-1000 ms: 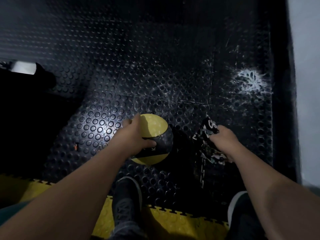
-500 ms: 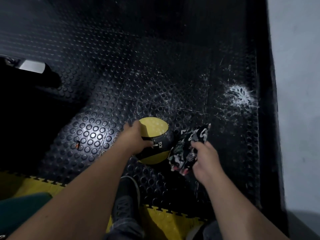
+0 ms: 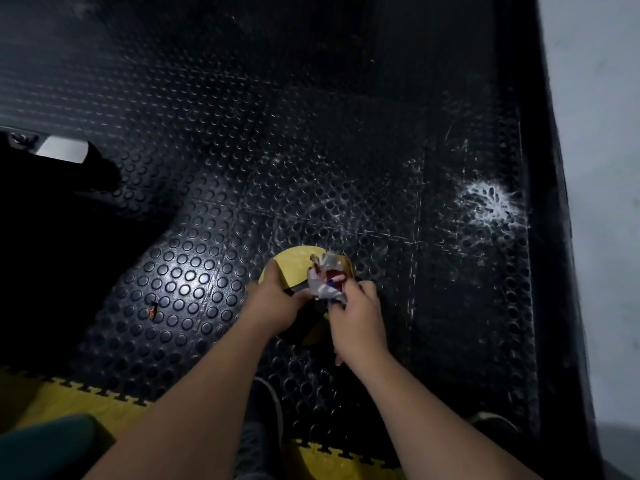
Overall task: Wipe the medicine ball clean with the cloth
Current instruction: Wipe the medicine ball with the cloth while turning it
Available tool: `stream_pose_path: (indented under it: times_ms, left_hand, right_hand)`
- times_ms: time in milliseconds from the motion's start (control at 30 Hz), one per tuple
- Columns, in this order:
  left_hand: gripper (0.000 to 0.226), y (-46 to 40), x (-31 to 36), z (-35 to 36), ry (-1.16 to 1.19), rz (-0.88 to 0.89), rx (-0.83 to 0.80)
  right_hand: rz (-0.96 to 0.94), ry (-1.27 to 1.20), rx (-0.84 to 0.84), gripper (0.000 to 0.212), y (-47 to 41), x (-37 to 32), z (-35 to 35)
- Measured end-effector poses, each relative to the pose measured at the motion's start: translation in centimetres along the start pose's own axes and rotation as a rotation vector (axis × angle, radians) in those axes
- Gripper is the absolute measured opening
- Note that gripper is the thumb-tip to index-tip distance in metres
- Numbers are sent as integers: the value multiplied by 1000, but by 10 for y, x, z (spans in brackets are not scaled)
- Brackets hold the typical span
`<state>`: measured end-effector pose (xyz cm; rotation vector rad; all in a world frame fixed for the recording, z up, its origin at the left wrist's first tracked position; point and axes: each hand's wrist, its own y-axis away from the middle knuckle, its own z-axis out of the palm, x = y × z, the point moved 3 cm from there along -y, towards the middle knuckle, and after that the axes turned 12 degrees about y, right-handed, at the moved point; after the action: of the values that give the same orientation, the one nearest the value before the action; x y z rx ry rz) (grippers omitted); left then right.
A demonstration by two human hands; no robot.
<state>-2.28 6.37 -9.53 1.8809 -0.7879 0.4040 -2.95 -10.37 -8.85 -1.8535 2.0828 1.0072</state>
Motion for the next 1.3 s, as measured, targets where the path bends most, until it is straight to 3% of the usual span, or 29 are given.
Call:
stream_pose_path:
  times_ms: [100, 267, 333, 433, 533, 667, 833, 1000, 1167, 1300]
  left_hand:
    - [95, -5, -3, -2, 77, -19, -1]
    - [89, -12, -4, -6, 73, -3, -2]
    - [87, -14, -7, -8, 74, 8, 3]
    - [85, -16, -13, -10, 95, 36, -2]
    - [91, -15, -19, -13, 125, 43, -14]
    - [89, -17, -23, -15, 159, 37, -20]
    - [86, -20, -25, -17, 144, 55, -21]
    - [95, -15, -24, -15, 58, 52, -7]
    - [83, -15, -23, -17, 70, 65, -12]
    - [98, -17, -23, -14, -1, 57, 1]
  right_hand:
    - [102, -118, -32, 33, -23, 10, -2]
    - [534, -639, -67, 26, -41, 27, -17]
    - [442, -616, 0, 19, -33, 21, -19]
    - [248, -428, -71, 11, -17, 4, 1]
    - [377, -430, -104, 27, -27, 13, 11]
    - [564, -552, -90, 21, -48, 30, -3]
    - [206, -382, -150, 10, -22, -5, -3]
    - [442, -459, -106, 21, -44, 10, -6]
    - [165, -193, -92, 14, -29, -11, -7]
    - [339, -349, -75, 16, -42, 2, -9]
